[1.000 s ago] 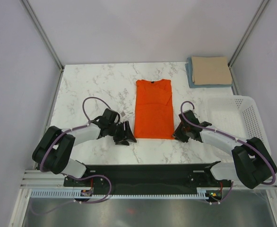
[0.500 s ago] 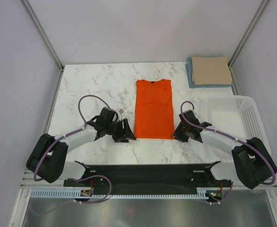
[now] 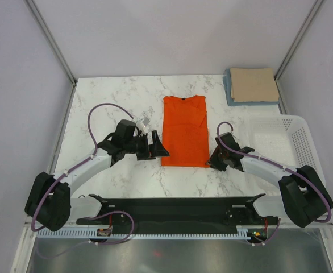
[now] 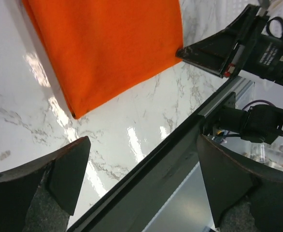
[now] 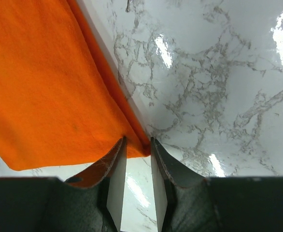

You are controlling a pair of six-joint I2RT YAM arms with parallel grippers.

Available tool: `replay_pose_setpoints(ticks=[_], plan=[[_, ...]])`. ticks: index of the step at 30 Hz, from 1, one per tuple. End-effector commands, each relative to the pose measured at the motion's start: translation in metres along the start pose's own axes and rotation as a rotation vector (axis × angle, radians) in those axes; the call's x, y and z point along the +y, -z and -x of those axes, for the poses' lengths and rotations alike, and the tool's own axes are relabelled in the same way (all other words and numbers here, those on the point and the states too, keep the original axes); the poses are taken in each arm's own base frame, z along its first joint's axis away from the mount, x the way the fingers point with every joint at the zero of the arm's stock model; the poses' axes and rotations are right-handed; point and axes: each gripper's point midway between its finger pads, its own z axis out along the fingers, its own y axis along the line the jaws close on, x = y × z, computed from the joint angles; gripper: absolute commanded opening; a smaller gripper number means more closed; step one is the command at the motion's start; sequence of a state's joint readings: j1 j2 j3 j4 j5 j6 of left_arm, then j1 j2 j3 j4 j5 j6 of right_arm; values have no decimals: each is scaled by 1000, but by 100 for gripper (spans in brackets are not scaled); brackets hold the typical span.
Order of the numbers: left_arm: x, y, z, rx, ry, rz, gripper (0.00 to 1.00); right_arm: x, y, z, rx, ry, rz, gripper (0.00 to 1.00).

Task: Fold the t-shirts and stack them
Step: Fold the tshirt

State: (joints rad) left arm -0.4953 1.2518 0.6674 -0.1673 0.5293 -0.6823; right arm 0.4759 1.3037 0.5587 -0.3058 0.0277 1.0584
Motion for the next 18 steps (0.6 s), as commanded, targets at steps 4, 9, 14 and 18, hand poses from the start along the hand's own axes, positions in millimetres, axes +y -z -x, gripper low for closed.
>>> replay_pose_setpoints(ticks=[4,9,14,18], plan=[[-35,40,73,-221,-326,92,100,6,7,2,-12,22,32,34],[-26,29,58,-145,-225,91,89,8,7,2,-12,24,34,34],[5,13,28,-65,-107,137,14,8,6,2,-11,28,29,34],[14,7,15,-31,-54,140,49,9,5,4,-13,33,28,34]])
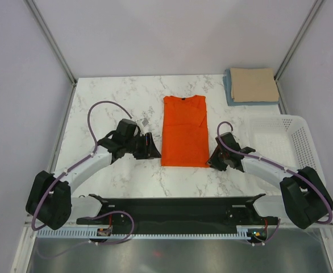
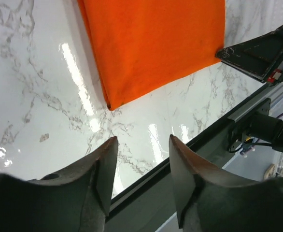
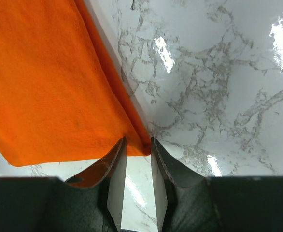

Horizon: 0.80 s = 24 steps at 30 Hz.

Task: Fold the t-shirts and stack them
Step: Fold the tshirt

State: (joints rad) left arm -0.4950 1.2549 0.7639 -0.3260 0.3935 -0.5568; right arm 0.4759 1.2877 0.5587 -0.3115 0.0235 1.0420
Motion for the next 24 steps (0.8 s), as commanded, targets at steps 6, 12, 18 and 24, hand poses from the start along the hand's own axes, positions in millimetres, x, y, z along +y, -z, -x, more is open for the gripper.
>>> replay_pose_setpoints(ticks=[6,12,18,24], plan=[[15,-23,-24,43,148,-5,68,7,0,1,-3,14,19,34],[21,-51,-41,72,268,-74,60,4,-1,0,-1,17,16,34],[33,-62,-44,71,294,-25,57,2,-1,-1,-2,17,15,32],[47,-68,-46,50,309,41,54,2,-2,-3,3,10,22,32]])
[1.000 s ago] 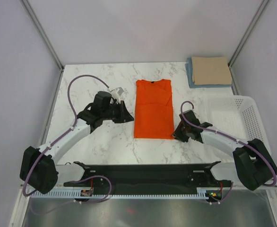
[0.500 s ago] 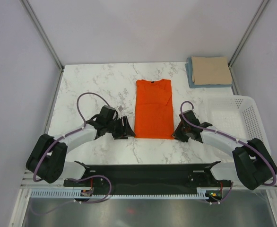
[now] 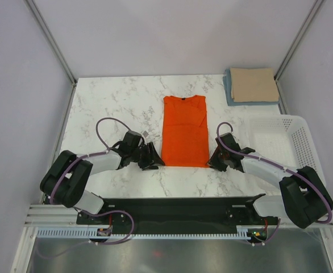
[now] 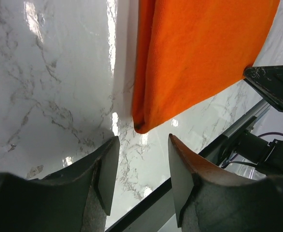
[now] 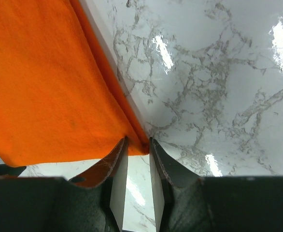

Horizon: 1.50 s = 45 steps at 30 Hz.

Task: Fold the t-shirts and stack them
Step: Fold the tshirt

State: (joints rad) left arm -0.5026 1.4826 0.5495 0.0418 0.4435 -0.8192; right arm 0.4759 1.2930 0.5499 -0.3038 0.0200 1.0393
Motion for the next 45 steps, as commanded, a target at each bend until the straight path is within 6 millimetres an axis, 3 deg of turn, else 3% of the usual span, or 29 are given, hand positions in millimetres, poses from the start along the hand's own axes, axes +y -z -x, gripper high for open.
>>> replay_pose_setpoints(ticks=[1,6,9,11,12,14,24,30,33,38,45], plan=[[8,-9,8,-44,22,37,53,4,0,-1,-2,10,23,32],[9,-16,12,-42,26,46,48,3,-1,-2,-3,8,24,31],[10,-18,10,-34,24,45,35,1,-2,-2,-1,6,20,28],[10,-17,8,-33,22,47,20,2,-2,-2,-5,11,21,24],[10,-17,7,-30,20,46,17,1,-2,-2,-7,14,19,14],[7,-16,6,-24,16,32,2,1,-2,-2,-5,21,21,3],[-18,11,-17,-9,29,-71,2,-1,22,-7,-33,53,103,0],[-40,26,-41,11,8,-128,2,7,52,-15,-41,85,186,0],[-37,32,-50,9,16,-88,2,10,68,-14,-59,90,215,0],[-49,49,-49,-30,36,-131,2,15,85,-8,-102,116,245,0],[-59,49,-33,-56,33,-111,2,34,98,21,-203,148,232,0]])
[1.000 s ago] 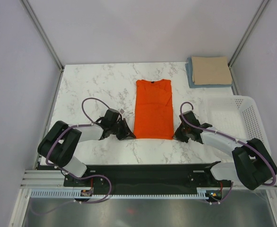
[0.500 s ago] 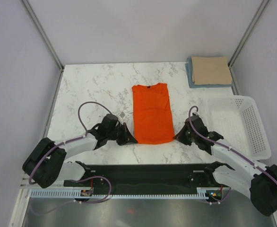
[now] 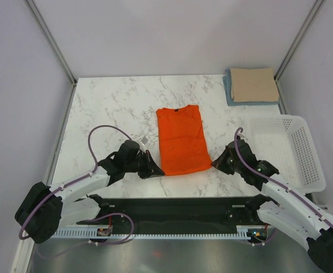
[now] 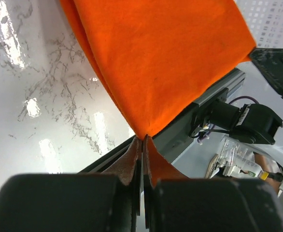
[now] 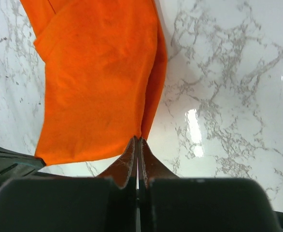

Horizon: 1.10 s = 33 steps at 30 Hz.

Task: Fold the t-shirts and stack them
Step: Fold the tshirt

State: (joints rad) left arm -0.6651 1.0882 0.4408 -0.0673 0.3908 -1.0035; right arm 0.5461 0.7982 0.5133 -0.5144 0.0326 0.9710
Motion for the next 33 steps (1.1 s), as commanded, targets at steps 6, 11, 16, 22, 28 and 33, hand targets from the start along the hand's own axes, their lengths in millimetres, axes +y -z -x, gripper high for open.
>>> replay_pose_setpoints(ticks=[6,11,16,22,28,33], plan=[[-25,-2,53,-95,32,24,2,51,-2,68,-161,126,-13,0],[-41,1,98,-142,8,4,2,83,-11,115,-223,163,-10,0],[-51,0,155,-192,9,-9,2,98,-42,151,-206,192,-24,0],[-66,-7,215,-218,-31,-43,2,121,-70,195,-209,214,-12,0],[-62,-20,264,-252,-11,-36,2,138,-104,229,-212,211,21,0],[-56,-35,294,-251,-23,-41,2,148,-137,249,-191,210,44,0]])
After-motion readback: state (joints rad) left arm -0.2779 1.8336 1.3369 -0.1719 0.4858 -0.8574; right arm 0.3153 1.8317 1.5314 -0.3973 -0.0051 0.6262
